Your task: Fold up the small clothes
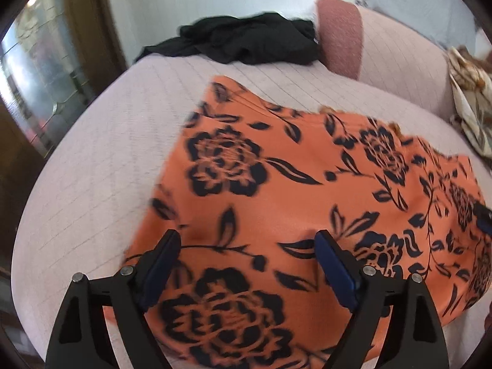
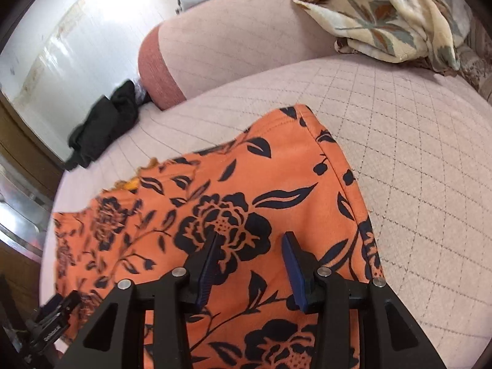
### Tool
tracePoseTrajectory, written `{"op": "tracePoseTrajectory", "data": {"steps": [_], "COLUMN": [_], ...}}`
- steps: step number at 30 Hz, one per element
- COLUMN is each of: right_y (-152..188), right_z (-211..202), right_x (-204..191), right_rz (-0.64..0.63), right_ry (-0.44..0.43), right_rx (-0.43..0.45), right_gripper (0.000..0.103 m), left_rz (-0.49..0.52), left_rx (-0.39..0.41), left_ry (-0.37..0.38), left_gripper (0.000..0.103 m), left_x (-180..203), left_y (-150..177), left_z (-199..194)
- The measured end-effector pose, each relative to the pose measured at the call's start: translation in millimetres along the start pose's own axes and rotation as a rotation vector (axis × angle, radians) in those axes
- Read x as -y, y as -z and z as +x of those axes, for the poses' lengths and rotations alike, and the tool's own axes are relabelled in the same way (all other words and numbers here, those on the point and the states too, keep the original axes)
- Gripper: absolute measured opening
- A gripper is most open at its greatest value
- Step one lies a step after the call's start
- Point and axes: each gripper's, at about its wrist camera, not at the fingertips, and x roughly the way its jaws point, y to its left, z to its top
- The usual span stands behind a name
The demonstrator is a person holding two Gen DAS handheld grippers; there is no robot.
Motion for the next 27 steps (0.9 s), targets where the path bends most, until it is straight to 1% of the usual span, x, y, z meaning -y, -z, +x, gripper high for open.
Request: {"op": "tracePoseTrajectory", "data": {"steps": [2, 4, 5, 7, 9, 11, 13, 16, 17, 18, 19, 20, 21, 22, 23, 26, 27], "right_y": [2.7, 7.7, 12.0, 19.6, 28.3, 42.0, 57.1, 80.3, 86.5, 92.6, 97.0, 99.9, 101.9, 102.8, 103.3, 107.1, 108.1], "right_z": [-8.2, -20.5, -28.9, -40.0, -50.9, -60.7, -69.0, -70.1, -68.4, -66.6, -63.7, -60.3, -56.3, -52.7, -46.9, -27.4, -21.7], "right_x": [0.8, 1.3, 2.0, 0.7, 0.6, 3.4, 9.6, 21.6, 25.9, 30.4, 33.3, 36.0, 40.3, 45.3, 51.8, 72.6, 77.9], "right_rz": [0.02, 0.041, 0.053, 0.078, 0.11, 0.131, 0.166, 0.275, 0.307, 0.337, 0.357, 0.377, 0.408, 0.441, 0.486, 0.643, 0.691], "right_ry": [-0.042, -0.119, -0.161, -0.222, -0.296, -0.348, -0.375, -0.44, -0.452, -0.456, -0.447, -0.429, -0.41, -0.404, -0.407, -0.406, -0.429], "right_rx": [-0.002, -0.005, -0.003, 0.0, -0.011, -0.025, -0.037, -0.086, -0.103, -0.12, -0.132, -0.14, -0.144, -0.144, -0.143, -0.144, -0.136], "right_gripper": [0.046, 0.053, 0.054, 0.06, 0.063, 0.064, 0.068, 0.069, 0.069, 0.069, 0.069, 0.069, 0.069, 0.071, 0.072, 0.074, 0.075], "left_rz": [-0.045, -0.103, -0.138, -0.197, -0.236, -0.265, -0.318, -0.397, -0.402, -0.418, -0.432, -0.457, -0.478, -0.494, -0.523, -0.564, -0.58], "left_rx": [0.016, 0.025, 0.021, 0.006, -0.002, -0.012, -0.054, -0.128, -0.119, -0.1, -0.097, -0.111, -0.136, -0.143, -0.128, -0.113, -0.107], "left_ry": [-0.003, 0.012, 0.024, 0.05, 0.079, 0.086, 0.131, 0.227, 0.237, 0.283, 0.325, 0.394, 0.446, 0.462, 0.472, 0.51, 0.521], "left_gripper": [0.089, 0.089, 0.089, 0.089, 0.089, 0.089, 0.089, 0.089, 0.089, 0.089, 0.089, 0.089, 0.09, 0.094, 0.097, 0.097, 0.097], "left_x": [-14.2, -30.2, -38.7, -47.1, -55.7, -62.8, -71.2, -78.3, -75.8, -77.0, -77.4, -77.1, -76.0, -75.5, -75.9, -73.8, -72.8], "left_y": [3.1, 9.4, 14.0, 22.2, 35.6, 55.8, 76.0, 87.0, 87.7, 85.3, 84.5, 82.1, 80.1, 78.1, 74.8, 64.1, 61.2], "left_z": [-10.4, -21.7, -27.1, -33.2, -41.9, -51.3, -51.4, -39.4, -41.4, -42.8, -43.9, -37.9, -28.9, -23.8, -21.1, -12.2, -8.5]}}
